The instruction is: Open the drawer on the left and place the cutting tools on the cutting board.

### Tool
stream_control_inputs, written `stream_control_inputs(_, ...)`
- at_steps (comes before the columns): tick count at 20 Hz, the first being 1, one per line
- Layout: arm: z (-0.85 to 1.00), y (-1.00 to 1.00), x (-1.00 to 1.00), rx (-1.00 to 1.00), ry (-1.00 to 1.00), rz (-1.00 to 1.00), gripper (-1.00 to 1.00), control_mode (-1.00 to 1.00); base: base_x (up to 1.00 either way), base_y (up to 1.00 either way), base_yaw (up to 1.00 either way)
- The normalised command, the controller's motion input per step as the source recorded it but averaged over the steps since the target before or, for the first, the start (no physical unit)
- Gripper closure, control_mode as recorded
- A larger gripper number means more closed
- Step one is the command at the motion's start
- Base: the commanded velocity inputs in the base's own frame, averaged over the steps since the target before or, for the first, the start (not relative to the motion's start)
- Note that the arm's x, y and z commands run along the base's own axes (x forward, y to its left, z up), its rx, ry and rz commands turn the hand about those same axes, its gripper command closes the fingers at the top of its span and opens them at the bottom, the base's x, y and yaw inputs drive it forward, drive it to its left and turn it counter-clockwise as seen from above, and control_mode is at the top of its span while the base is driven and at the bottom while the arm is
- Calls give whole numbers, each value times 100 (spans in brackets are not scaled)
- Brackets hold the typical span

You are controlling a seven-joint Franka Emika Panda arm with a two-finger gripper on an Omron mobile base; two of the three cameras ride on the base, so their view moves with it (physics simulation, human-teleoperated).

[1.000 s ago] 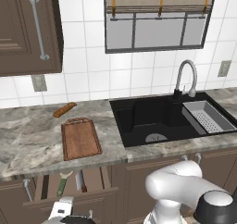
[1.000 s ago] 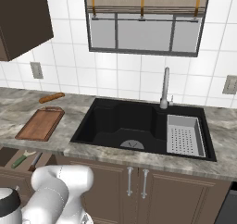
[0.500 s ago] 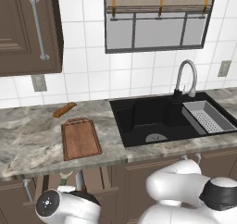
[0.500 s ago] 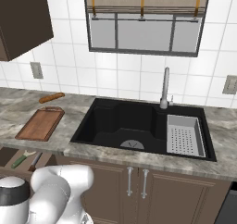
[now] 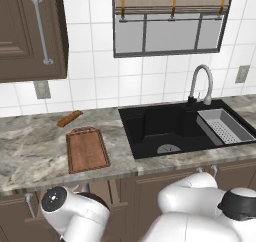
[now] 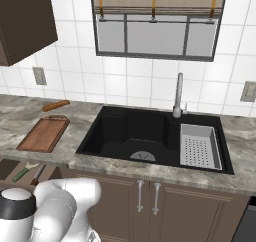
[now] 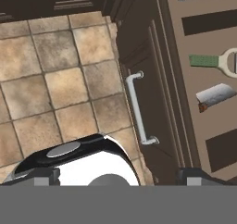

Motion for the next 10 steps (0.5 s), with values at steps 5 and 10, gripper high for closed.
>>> stream_control_inputs(5,8,-2,13,0,11,0,-100,-100,0,0,0)
stream_control_inputs(10,0,-4,28,0,11,0,-100,-100,0,0,0)
